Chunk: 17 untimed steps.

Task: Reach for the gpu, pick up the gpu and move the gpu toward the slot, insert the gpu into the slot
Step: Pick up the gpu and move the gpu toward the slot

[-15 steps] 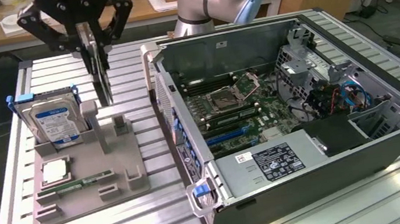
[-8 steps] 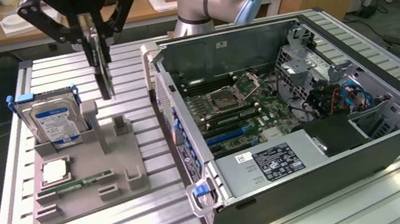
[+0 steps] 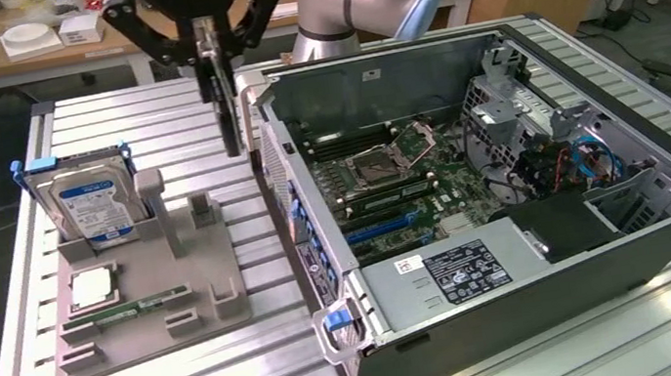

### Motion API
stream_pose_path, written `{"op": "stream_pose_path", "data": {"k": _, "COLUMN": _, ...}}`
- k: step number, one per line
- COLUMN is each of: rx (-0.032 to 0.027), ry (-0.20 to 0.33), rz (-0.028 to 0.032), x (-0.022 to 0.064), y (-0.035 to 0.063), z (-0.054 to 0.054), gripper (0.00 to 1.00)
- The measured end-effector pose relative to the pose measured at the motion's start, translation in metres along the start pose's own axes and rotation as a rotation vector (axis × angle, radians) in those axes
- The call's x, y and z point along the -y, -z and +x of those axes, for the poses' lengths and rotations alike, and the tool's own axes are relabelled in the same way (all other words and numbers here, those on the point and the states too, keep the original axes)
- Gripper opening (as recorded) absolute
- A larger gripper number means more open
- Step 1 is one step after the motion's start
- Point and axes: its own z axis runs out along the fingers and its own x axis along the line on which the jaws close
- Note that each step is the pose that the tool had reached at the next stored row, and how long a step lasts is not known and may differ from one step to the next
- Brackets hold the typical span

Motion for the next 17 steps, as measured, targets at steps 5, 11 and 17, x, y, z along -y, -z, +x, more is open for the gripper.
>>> {"op": "stream_pose_path", "data": {"k": 5, "rx": 0.0001, "ry": 0.000, "rz": 0.0000, "x": -0.0002, "y": -0.0022, "z": -0.017, "gripper": 0.27}}
{"op": "stream_pose_path", "data": {"k": 11, "rx": 0.0002, "ry": 0.000, "rz": -0.0002, "x": -0.0005, "y": -0.0045, "z": -0.034, "gripper": 0.27}}
{"op": "stream_pose_path", "data": {"k": 17, "rx": 0.0001, "ry": 0.000, "rz": 0.0000, "x": -0.0008, "y": -0.0057, "z": -0.052, "gripper": 0.27}}
